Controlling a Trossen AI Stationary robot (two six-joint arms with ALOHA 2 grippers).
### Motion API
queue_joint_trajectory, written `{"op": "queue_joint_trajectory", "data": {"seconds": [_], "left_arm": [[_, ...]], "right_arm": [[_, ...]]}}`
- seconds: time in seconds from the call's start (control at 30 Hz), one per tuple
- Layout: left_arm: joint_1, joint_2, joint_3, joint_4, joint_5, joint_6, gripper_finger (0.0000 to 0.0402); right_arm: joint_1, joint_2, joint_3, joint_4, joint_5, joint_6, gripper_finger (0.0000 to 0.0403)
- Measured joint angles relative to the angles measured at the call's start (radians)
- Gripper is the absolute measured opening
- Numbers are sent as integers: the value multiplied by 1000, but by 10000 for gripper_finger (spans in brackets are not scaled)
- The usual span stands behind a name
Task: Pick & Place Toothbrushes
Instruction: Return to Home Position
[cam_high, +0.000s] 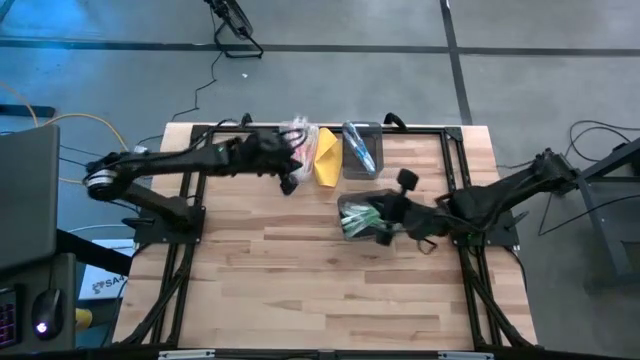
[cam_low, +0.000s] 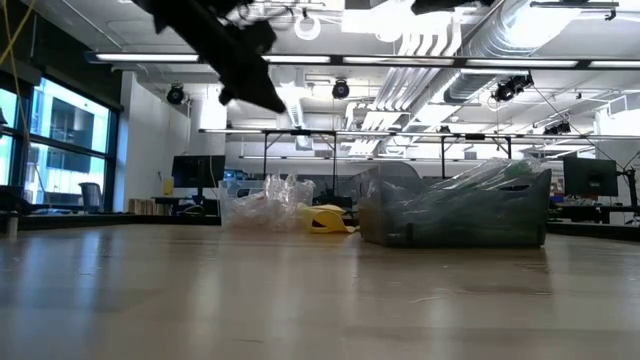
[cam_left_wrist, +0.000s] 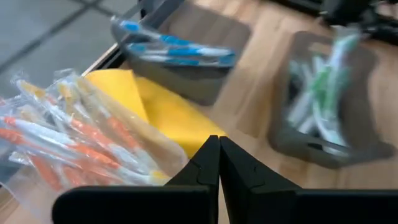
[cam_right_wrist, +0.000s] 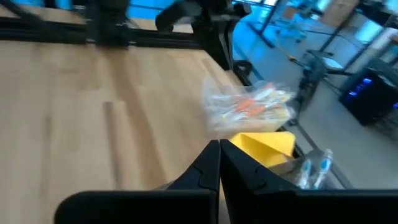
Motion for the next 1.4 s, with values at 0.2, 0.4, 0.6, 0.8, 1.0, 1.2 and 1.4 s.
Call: {"op": "queue_joint_trajectory", "data": {"seconds": [0.2, 0.4, 0.6, 0.8, 1.0, 1.2, 1.4], "left_arm": [[-172, -202, -165, 111, -101, -4, 1], [-306, -421, -367, 270, -135, 25, 0], [-426, -612, -515, 313, -329, 19, 0], [-527, -739, -586, 313, -422, 70, 0], [-595, -834, -642, 306, -517, 106, 0], [-617, -925, -689, 304, -526, 212, 0], [-617, -1008, -691, 265, -464, 284, 0]], "right_arm": [[89, -116, 0, -66, -52, -20, 2], [33, -205, 1, -45, -252, -117, 2], [-100, -264, -46, 20, -440, -180, 2], [-191, -389, -236, 165, -488, -182, 2], [-216, -580, -417, 260, -491, -149, 2], [-220, -807, -563, 294, -473, -153, 2], [-220, -971, -636, 298, -472, -152, 2]]}}
